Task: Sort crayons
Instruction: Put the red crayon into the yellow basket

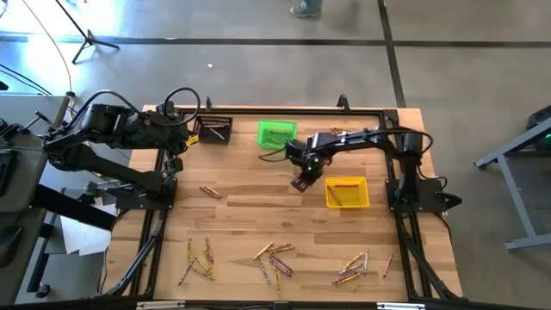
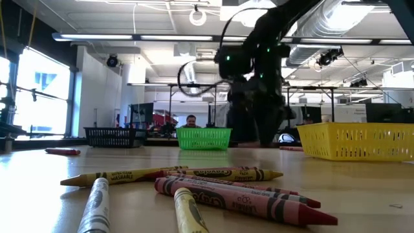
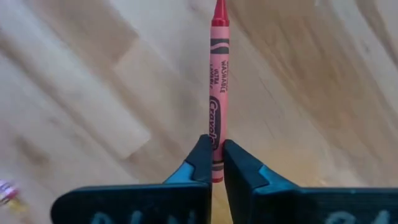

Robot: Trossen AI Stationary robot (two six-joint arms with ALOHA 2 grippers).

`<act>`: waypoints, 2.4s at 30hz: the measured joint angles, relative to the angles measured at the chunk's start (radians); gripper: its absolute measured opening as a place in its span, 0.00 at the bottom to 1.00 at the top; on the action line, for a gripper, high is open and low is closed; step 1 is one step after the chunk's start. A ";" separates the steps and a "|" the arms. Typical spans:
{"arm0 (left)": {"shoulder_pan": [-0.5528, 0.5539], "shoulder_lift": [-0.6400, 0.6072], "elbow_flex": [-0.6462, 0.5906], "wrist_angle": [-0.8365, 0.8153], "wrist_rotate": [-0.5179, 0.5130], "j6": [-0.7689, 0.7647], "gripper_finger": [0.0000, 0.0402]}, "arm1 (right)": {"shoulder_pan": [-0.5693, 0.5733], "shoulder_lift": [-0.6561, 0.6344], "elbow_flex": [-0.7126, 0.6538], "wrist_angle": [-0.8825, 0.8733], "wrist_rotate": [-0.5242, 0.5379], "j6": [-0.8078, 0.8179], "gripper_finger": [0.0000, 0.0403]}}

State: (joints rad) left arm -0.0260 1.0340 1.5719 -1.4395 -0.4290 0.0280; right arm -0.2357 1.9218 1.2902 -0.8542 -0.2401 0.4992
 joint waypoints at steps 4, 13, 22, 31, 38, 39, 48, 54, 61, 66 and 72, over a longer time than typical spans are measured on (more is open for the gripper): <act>0.000 0.000 0.000 0.000 0.000 0.001 0.23 | 0.033 -0.071 0.001 -0.005 0.008 0.047 0.02; 0.000 0.000 0.000 0.000 0.000 0.002 0.23 | 0.134 -0.317 0.003 -0.189 0.086 0.217 0.03; 0.000 0.000 0.000 -0.003 0.000 0.045 0.23 | 0.281 -0.424 0.002 -0.637 0.263 0.497 0.03; 0.000 0.000 0.000 -0.003 0.000 0.057 0.23 | 0.321 -0.423 -0.232 -0.395 0.206 0.512 0.03; 0.000 0.006 0.001 0.046 0.000 0.047 0.23 | 0.321 -0.424 -0.294 -0.324 0.225 0.540 0.05; 0.000 0.008 0.001 0.068 0.000 0.028 0.23 | 0.322 -0.424 -0.297 -0.324 0.233 0.540 0.06; 0.000 0.050 0.001 0.172 0.005 -0.107 0.23 | 0.322 -0.428 -0.304 -0.334 0.300 0.505 0.26; -0.015 0.110 -0.052 0.126 0.245 -0.353 0.23 | 0.372 -0.486 -0.303 -0.330 0.321 0.488 0.29; -0.139 0.189 -0.260 0.127 0.424 -0.470 0.23 | 0.459 -0.573 -0.302 -0.324 0.350 0.496 0.29; -0.272 0.261 -0.402 0.138 0.672 -0.620 0.23 | 0.524 -0.604 -0.302 -0.324 0.351 0.520 0.29; -0.433 0.365 -0.500 0.267 0.743 -0.978 0.23 | 0.581 -0.608 -0.302 -0.327 0.397 0.521 0.29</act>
State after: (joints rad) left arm -0.4594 1.3994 1.0720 -1.1729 0.3143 -0.9500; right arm 0.3450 1.3136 0.9882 -1.1809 0.1565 1.0206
